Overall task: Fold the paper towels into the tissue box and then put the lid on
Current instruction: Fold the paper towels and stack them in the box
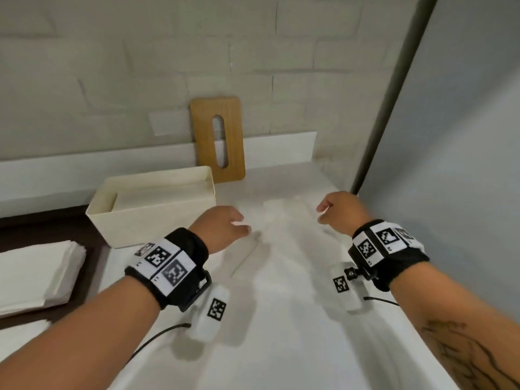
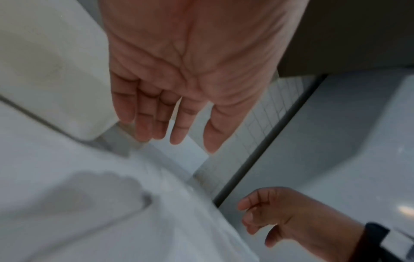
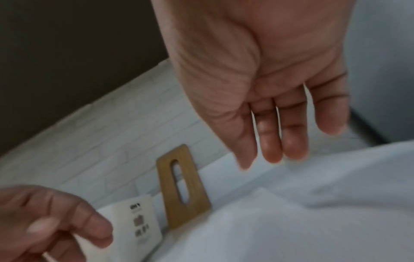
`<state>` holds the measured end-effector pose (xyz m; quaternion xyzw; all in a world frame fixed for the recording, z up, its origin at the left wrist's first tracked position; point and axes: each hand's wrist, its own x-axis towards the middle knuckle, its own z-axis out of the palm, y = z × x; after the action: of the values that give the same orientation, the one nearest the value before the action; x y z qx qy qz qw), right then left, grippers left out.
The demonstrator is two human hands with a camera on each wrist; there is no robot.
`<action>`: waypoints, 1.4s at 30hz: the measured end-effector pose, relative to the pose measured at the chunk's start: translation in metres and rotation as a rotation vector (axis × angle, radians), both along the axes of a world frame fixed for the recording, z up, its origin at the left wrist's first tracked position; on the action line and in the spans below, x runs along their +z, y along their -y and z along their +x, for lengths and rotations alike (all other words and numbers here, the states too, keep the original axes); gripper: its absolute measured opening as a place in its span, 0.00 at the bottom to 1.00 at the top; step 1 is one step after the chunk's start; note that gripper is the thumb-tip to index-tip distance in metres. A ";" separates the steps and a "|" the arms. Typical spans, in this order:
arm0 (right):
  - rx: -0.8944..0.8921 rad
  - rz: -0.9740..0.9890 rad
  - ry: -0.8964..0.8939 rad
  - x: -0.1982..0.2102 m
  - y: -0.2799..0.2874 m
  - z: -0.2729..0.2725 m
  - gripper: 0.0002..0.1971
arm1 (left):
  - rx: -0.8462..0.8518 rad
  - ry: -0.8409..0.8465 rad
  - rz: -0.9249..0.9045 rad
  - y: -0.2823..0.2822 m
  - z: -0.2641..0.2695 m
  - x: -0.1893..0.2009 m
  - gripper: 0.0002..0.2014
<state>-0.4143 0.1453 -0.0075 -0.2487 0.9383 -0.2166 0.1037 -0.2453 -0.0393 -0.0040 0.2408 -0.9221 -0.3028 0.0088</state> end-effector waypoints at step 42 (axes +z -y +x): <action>-0.016 -0.780 0.876 -0.004 -0.001 0.051 0.09 | 0.474 -0.517 1.207 -0.007 0.024 -0.044 0.13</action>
<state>-0.3631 0.1467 -0.0114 -0.1486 0.6611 -0.6291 0.3809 -0.2209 -0.0324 -0.0479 0.3186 -0.4837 -0.7997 0.1584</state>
